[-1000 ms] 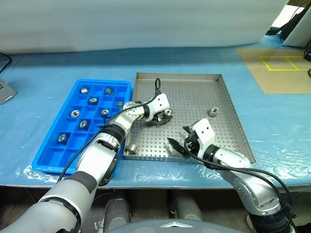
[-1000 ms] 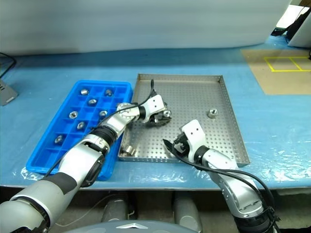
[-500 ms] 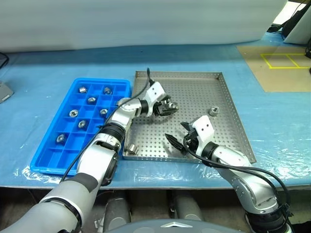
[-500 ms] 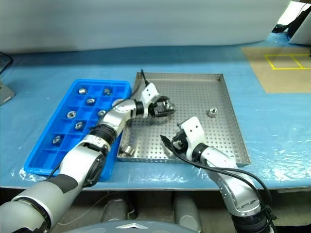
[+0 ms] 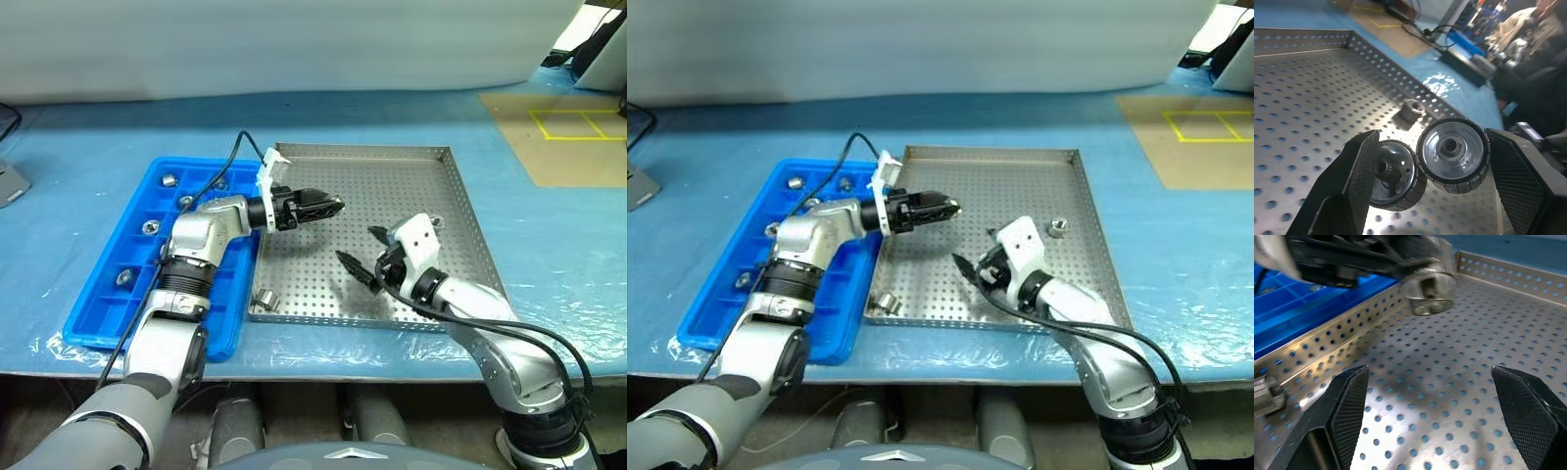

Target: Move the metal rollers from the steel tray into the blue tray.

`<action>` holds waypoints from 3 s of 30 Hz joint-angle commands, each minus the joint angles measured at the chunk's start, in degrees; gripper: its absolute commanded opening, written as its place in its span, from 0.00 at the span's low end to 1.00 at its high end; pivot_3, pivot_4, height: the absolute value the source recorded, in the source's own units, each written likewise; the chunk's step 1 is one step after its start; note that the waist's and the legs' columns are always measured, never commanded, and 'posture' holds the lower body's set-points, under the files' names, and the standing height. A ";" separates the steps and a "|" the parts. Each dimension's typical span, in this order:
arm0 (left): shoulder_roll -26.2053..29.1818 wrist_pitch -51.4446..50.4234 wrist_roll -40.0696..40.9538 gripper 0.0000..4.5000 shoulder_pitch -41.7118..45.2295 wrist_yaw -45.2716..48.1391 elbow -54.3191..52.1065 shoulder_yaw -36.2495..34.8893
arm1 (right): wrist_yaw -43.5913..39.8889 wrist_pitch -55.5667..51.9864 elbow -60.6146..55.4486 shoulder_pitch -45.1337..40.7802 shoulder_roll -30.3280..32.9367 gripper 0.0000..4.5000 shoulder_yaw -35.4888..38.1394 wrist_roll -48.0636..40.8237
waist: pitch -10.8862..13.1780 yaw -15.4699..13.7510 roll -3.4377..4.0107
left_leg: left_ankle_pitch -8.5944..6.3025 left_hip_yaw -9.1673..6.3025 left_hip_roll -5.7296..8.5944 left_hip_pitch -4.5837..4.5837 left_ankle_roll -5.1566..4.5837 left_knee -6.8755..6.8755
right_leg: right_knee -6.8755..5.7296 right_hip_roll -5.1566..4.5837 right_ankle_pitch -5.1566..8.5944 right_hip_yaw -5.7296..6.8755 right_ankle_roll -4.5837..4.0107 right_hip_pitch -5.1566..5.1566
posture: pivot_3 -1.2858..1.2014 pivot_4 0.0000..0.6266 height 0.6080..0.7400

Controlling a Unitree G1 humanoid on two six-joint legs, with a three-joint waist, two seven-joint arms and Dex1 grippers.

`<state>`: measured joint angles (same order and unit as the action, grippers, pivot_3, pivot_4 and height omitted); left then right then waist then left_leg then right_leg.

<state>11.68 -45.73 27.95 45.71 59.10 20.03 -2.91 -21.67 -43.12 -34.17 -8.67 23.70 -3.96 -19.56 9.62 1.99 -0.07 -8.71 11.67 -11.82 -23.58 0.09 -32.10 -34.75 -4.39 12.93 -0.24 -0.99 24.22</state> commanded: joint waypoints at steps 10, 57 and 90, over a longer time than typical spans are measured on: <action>-7.05 -14.61 16.38 0.70 2.09 -15.61 2.31 -15.11 | -2.17 1.17 0.26 -3.59 0.45 0.92 2.26 -1.83 | 0.00 -0.02 0.00 | 0.02 0.03 0.01 0.02 0.01 -0.08 | -0.02 0.04 -0.01 0.01 0.01 -0.08 | 0.36 0.24 1.00; -6.17 -14.27 13.76 0.70 3.71 -7.11 4.16 -1.12 | 3.95 -2.76 -6.41 -4.63 -0.89 0.36 7.47 -6.99 | 0.00 0.07 0.00 | 0.03 0.02 0.01 0.18 0.02 -0.13 | -0.09 0.05 -0.03 0.01 0.03 -0.26 | 0.34 0.24 1.00; -0.91 2.90 8.95 0.70 5.49 -11.55 7.10 -5.86 | -3.54 18.63 27.10 -13.08 -13.25 0.36 7.79 -6.80 | 0.15 0.41 -0.01 | -0.03 -0.07 -0.06 0.06 -0.10 -0.59 | -0.18 0.07 -0.23 0.12 -0.08 -0.33 | 0.35 0.24 1.00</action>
<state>10.57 -46.24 37.45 51.13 45.63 28.15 -8.71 -25.39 -22.78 -2.16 -19.84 11.04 0.30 -20.87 9.77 2.40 -0.08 -8.74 11.61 -11.88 -23.53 -0.01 -32.68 -34.90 -4.32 12.70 -0.12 -1.07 23.88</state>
